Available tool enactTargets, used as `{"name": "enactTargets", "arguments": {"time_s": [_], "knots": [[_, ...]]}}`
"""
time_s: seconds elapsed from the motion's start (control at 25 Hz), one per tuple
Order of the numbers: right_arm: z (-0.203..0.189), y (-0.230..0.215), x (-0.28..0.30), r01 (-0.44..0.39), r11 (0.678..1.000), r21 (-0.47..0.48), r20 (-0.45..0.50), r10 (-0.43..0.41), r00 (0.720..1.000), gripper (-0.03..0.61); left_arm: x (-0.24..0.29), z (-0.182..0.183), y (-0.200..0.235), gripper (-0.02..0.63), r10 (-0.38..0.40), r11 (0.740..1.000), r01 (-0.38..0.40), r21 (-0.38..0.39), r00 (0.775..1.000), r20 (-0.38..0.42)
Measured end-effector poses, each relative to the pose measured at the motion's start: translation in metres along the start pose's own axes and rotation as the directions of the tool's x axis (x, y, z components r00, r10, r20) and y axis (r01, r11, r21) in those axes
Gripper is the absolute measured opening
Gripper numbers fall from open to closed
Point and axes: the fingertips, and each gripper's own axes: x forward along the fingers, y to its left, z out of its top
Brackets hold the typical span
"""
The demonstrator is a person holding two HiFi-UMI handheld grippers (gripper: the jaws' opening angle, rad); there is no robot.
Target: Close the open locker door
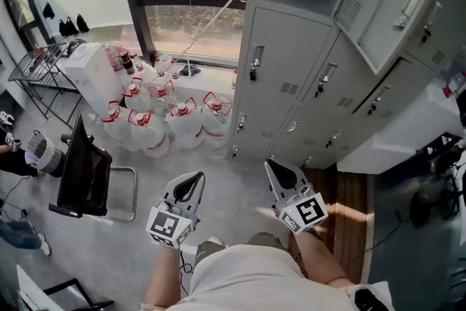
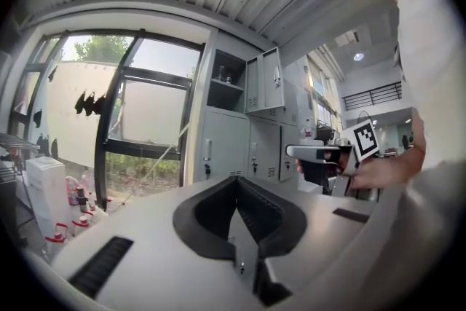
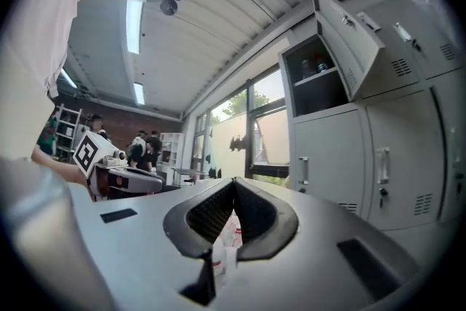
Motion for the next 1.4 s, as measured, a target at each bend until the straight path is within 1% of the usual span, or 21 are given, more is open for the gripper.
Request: {"name": "enactTargets", "arguments": {"time_s": [0.12, 0.28, 0.44, 0.56, 0.64, 0.72, 0.84, 0.96, 1.16, 1.4], "knots": [[0.007, -0.029, -0.019, 0.138, 0.99, -0.014, 0.009, -0.138, 0.99, 0.015, 0.019, -0.002, -0.005, 0.003, -0.089, 0.996, 0.089, -0.004, 0.996, -0.001], [0.022, -0.068, -0.05, 0.287, 0.957, -0.049, 0.031, -0.286, 0.958, 0.019, 0.043, -0.004, -0.018, 0.003, -0.192, 0.981, 0.192, -0.001, 0.981, -0.002], [0.045, -0.109, -0.08, 0.391, 0.919, -0.046, 0.074, -0.387, 0.919, 0.025, 0.067, -0.007, -0.033, 0.003, -0.257, 0.966, 0.257, -0.005, 0.966, -0.009], [0.067, -0.142, -0.094, 0.446, 0.892, -0.074, 0.11, -0.438, 0.892, 0.035, 0.091, -0.005, -0.045, 0.003, -0.295, 0.956, 0.295, -0.004, 0.955, -0.01], [0.082, -0.162, -0.098, 0.47, 0.876, -0.105, 0.134, -0.456, 0.88, 0.043, 0.107, -0.002, -0.052, 0.003, -0.312, 0.95, 0.312, 0.001, 0.95, -0.011], [0.095, -0.18, -0.097, 0.481, 0.866, -0.133, 0.153, -0.462, 0.874, 0.054, 0.121, 0.001, -0.058, 0.002, -0.318, 0.948, 0.318, 0.004, 0.948, -0.013], [0.112, -0.207, -0.094, 0.487, 0.86, -0.15, 0.184, -0.46, 0.869, 0.072, 0.142, 0.006, -0.068, 0.003, -0.331, 0.943, 0.332, 0.013, 0.943, -0.013], [0.13, -0.23, -0.093, 0.492, 0.856, -0.158, 0.221, -0.455, 0.863, 0.109, 0.162, 0.008, -0.078, 0.003, -0.341, 0.94, 0.341, 0.021, 0.94, -0.016], [0.155, -0.26, -0.082, 0.467, 0.865, -0.185, 0.26, -0.416, 0.872, 0.15, 0.188, 0.01, -0.089, 0.003, -0.334, 0.942, 0.334, 0.021, 0.942, -0.013], [0.172, -0.284, -0.069, 0.454, 0.867, -0.208, 0.295, -0.387, 0.874, 0.167, 0.205, 0.008, -0.093, 0.002, -0.309, 0.951, 0.309, 0.009, 0.951, -0.014]]}}
